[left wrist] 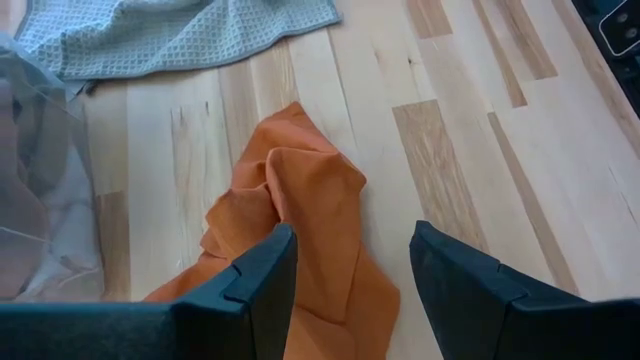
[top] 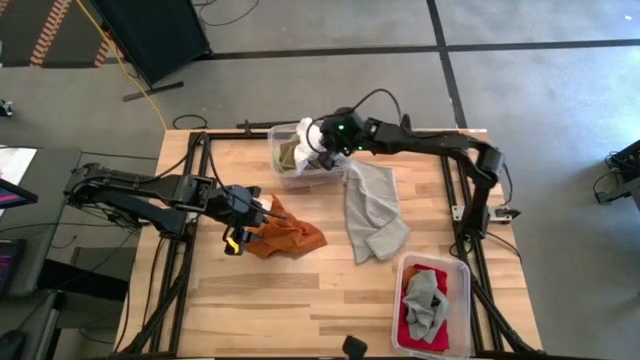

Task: Sort towels by color in basket
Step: Put the white towel into the top transparent bin

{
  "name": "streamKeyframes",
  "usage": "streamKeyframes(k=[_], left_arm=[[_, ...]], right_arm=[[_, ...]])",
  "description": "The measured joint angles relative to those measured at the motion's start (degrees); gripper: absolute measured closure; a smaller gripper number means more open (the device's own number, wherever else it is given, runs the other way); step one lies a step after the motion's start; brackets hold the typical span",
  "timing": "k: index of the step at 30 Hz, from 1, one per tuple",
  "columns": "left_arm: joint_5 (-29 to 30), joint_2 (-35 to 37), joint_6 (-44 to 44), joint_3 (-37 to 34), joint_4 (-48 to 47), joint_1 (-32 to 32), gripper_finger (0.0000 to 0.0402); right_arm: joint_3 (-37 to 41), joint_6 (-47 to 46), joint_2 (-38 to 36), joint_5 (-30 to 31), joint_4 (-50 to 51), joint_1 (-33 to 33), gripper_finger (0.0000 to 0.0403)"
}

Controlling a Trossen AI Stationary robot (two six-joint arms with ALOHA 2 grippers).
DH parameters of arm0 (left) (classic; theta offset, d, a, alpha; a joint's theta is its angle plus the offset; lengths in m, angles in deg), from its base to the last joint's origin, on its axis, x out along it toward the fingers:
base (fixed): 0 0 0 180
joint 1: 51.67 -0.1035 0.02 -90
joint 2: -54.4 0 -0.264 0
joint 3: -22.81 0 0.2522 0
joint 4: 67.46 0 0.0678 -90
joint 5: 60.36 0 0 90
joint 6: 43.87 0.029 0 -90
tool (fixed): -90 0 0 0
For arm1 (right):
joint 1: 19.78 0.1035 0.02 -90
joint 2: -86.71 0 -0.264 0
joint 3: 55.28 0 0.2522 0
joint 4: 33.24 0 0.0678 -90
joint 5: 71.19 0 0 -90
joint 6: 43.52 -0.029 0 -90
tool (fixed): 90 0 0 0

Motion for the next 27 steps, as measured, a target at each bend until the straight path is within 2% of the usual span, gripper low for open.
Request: streamKeyframes(k=[6, 12, 19, 27], left_arm=[[0.08, 0.00, 0.20, 0.00, -0.02, 0.00, 0.0214], [0.24, 0.00, 0.20, 0.00, -0.02, -0.02, 0.0214], [0.20, 0.00, -0.34, 0.00, -0.14, -0.01, 0.0214], [0.13, 0.00, -0.68, 0.00, -1.25, 0.00, 0.0214]], right_arm=[[-0.04, -1.63, 5.85, -1.76, -0.40, -0.94, 0.0370], [-0.24, -2.74, 7.81, -4.23, -0.47, -1.65, 0.0367], [0.02, -4.13, 5.72, -5.34, 1.86, -1.44, 0.0355], [0.15, -3.24, -0.37, -5.28, 4.12, 1.00, 0.0313]])
